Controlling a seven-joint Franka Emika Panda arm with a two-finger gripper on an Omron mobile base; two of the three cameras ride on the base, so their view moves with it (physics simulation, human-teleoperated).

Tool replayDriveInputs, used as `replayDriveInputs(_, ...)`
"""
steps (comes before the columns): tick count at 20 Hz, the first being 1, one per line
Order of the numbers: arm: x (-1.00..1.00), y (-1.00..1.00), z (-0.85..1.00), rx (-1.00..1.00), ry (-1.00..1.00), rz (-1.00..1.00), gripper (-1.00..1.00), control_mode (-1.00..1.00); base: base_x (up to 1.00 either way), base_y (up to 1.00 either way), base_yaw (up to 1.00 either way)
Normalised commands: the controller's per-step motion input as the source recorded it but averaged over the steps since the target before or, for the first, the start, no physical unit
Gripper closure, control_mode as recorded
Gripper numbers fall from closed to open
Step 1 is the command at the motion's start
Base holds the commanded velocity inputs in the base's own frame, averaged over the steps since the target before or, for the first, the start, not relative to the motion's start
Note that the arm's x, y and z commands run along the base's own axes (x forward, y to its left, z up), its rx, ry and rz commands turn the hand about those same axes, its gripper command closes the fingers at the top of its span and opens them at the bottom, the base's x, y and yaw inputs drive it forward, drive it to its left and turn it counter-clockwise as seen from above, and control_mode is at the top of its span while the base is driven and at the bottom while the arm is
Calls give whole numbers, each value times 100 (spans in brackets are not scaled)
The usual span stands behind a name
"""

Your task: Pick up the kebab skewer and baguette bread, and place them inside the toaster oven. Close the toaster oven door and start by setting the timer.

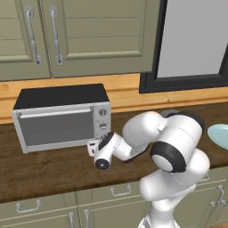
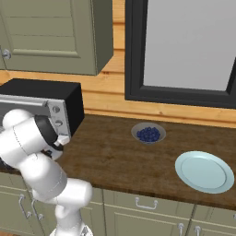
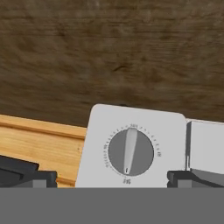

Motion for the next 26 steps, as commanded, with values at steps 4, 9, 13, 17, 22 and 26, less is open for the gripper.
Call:
replayDriveInputs(4, 15, 6, -18, 0, 0, 0, -100, -100, 0, 0, 0)
replayDriveInputs(9, 7, 5, -24, 0, 0, 0, -100, -100, 0, 0, 0)
replayDriveInputs(13, 16, 8, -22, 0, 0, 0, -100, -100, 0, 0, 0)
replayDriveInputs(17, 23, 2, -11, 0, 0, 0, -100, -100, 0, 0, 0)
replayDriveInputs(22, 17, 0, -2, 0, 0, 0, -100, -100, 0, 0, 0)
replayDriveInputs(26, 14, -18, 0, 0, 0, 0, -100, -100, 0, 0, 0)
